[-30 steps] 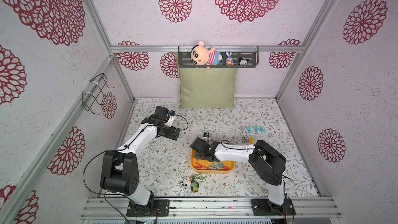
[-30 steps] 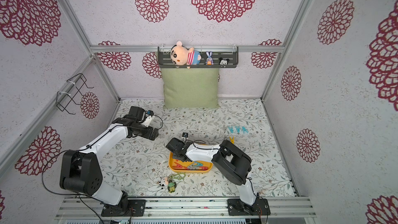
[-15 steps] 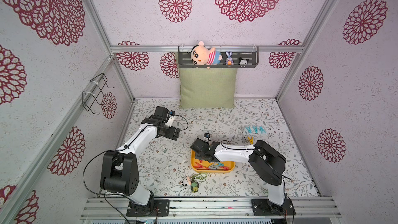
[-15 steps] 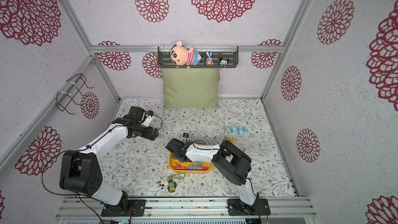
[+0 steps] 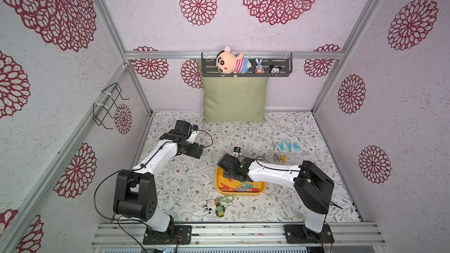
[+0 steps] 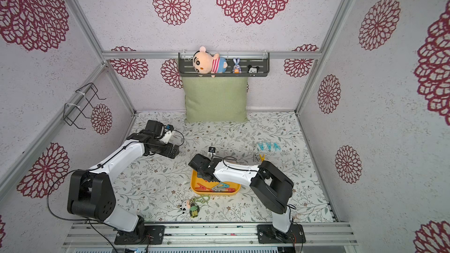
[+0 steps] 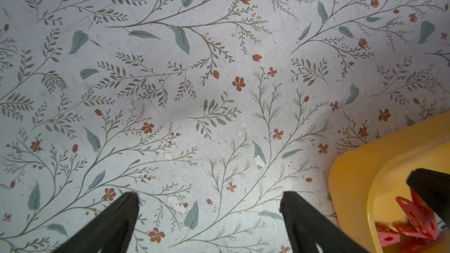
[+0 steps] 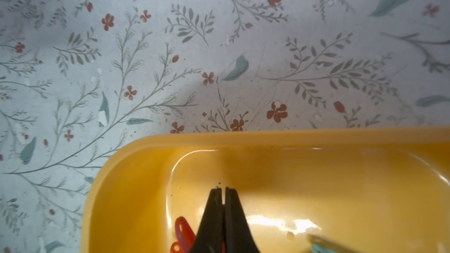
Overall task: Take the clothespins out of the storage box
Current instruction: Pick up the clothespin from the storage box.
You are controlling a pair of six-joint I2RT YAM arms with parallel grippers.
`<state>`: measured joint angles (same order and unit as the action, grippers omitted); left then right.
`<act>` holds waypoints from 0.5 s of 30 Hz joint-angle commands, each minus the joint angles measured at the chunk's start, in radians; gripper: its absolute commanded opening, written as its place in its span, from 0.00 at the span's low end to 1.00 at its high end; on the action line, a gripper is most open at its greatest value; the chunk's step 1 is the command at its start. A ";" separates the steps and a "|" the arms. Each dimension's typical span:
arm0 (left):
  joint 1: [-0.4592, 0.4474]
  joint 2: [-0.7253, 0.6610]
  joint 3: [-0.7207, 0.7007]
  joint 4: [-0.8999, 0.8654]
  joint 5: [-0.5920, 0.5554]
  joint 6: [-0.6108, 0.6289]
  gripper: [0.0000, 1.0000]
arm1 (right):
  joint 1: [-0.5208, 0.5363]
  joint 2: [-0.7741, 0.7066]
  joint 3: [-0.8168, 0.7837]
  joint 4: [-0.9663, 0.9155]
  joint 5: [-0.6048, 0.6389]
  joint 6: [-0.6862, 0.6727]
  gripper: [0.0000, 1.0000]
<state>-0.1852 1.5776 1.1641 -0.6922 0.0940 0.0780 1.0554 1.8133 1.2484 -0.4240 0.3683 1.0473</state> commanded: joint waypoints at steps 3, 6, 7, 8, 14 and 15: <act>0.001 -0.016 -0.009 0.023 -0.002 0.003 0.99 | -0.024 -0.117 0.000 -0.051 0.032 -0.055 0.00; 0.001 -0.014 -0.009 0.023 -0.003 0.003 0.99 | -0.052 -0.175 -0.015 -0.080 0.032 -0.094 0.00; 0.001 -0.014 -0.009 0.024 -0.003 0.003 0.99 | -0.069 -0.198 -0.020 -0.092 0.027 -0.110 0.00; 0.001 -0.013 -0.009 0.024 -0.002 0.003 0.99 | -0.086 -0.223 -0.030 -0.100 0.017 -0.129 0.00; 0.001 -0.006 -0.007 0.022 -0.002 0.002 0.99 | -0.257 -0.380 -0.092 -0.177 -0.068 -0.267 0.00; 0.001 -0.006 -0.007 0.022 -0.002 0.002 0.99 | -0.285 -0.396 -0.098 -0.196 -0.070 -0.297 0.00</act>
<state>-0.1852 1.5776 1.1641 -0.6922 0.0917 0.0780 0.8345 1.4826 1.1606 -0.5335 0.3218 0.8604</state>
